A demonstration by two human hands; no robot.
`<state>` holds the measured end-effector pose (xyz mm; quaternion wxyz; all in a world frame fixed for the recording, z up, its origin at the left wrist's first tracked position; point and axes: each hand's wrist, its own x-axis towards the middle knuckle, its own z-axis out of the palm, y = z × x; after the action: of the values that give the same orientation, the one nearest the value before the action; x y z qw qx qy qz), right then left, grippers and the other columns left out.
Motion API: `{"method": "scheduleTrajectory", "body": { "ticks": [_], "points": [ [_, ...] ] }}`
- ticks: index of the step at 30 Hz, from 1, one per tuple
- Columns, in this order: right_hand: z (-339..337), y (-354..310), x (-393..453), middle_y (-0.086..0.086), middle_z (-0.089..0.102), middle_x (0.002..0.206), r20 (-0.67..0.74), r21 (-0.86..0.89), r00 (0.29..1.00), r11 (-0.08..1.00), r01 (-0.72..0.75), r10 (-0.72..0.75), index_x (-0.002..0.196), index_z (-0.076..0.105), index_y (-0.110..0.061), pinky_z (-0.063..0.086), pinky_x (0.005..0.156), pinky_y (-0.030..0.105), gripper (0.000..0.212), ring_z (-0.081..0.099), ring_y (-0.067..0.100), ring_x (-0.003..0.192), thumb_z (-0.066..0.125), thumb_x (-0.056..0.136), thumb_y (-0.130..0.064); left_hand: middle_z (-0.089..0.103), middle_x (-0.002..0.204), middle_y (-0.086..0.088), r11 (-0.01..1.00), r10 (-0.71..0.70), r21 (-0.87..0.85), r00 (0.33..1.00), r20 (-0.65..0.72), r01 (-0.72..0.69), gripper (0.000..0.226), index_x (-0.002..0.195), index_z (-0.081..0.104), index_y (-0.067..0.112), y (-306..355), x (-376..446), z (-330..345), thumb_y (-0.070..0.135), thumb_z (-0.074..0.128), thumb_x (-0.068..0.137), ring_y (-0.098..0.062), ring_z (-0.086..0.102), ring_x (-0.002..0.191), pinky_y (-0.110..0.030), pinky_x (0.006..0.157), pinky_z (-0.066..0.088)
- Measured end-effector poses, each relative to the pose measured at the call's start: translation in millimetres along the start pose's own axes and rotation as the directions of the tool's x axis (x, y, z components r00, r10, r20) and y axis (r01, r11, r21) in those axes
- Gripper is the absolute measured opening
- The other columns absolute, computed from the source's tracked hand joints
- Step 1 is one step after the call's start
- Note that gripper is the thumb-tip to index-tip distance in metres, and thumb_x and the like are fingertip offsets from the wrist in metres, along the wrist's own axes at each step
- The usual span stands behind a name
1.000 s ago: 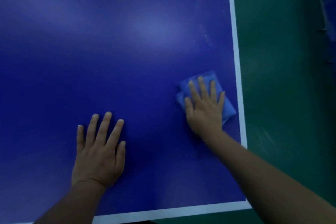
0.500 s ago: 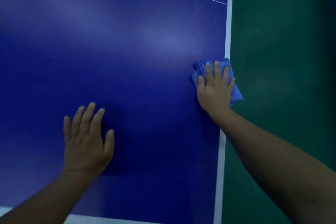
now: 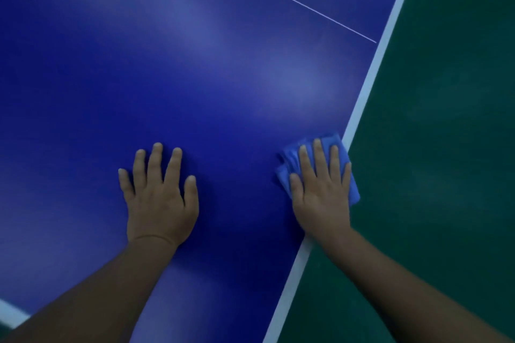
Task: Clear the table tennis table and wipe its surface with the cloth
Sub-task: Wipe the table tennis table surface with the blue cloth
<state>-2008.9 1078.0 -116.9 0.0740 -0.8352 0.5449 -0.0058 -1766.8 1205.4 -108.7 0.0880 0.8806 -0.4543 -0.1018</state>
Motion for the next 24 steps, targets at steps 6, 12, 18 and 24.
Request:
{"method": "scheduleTrajectory", "body": {
  "ticks": [6, 12, 18, 24],
  "points": [
    [8, -89, 29, 0.005, 0.019, 0.165, 0.012, 0.019, 0.972, 0.972, 0.235, -0.235, 0.155, 0.030, -0.023, 0.005, 0.120, 0.059, 0.059, 0.005, 0.033, 0.153, 0.029, 0.101, -0.047, 0.014, 0.165, -0.012, 0.997, -0.012, -0.077, 0.995, -0.096, 0.005, 0.065, 0.155, 0.027, 0.012, -1, 1, 4, 0.048, 0.021, 0.100, -0.027, 0.006, 0.153, -0.056, 0.122, 0.001],
    [11, -179, 130, 0.002, 0.024, 0.164, 0.003, 0.049, 0.916, 0.915, 0.401, -0.402, 0.154, 0.034, -0.025, 0.002, 0.120, 0.059, 0.057, 0.009, 0.033, 0.153, 0.024, 0.102, -0.043, 0.011, 0.165, -0.014, 0.994, -0.021, -0.106, 0.988, -0.151, 0.005, 0.066, 0.154, 0.025, 0.007, -2, 4, 6, 0.046, 0.022, 0.100, -0.028, 0.005, 0.153, -0.058, 0.121, 0.002],
    [-14, 34, 191, 0.003, 0.014, 0.167, 0.010, -0.113, 0.998, 0.992, -0.057, 0.058, 0.157, 0.024, -0.026, 0.010, 0.117, 0.064, 0.060, 0.010, 0.038, 0.151, 0.014, 0.102, -0.049, 0.017, 0.163, -0.014, 1.000, -0.001, -0.029, 0.997, -0.082, -0.001, 0.064, 0.152, 0.035, 0.011, -2, 3, 8, 0.045, 0.022, 0.099, -0.027, 0.008, 0.153, -0.056, 0.121, -0.002],
    [-25, 34, 172, -0.001, 0.007, 0.167, 0.006, 0.017, 0.970, 0.970, -0.241, 0.241, 0.159, 0.018, -0.028, 0.000, 0.121, 0.059, 0.058, 0.001, 0.032, 0.153, 0.025, 0.104, -0.045, 0.020, 0.163, -0.014, 1.000, -0.004, -0.007, 0.999, -0.044, 0.004, 0.066, 0.152, 0.036, 0.013, -2, 6, 6, 0.048, 0.018, 0.099, -0.027, 0.006, 0.153, -0.057, 0.121, -0.004]
  ]
}}
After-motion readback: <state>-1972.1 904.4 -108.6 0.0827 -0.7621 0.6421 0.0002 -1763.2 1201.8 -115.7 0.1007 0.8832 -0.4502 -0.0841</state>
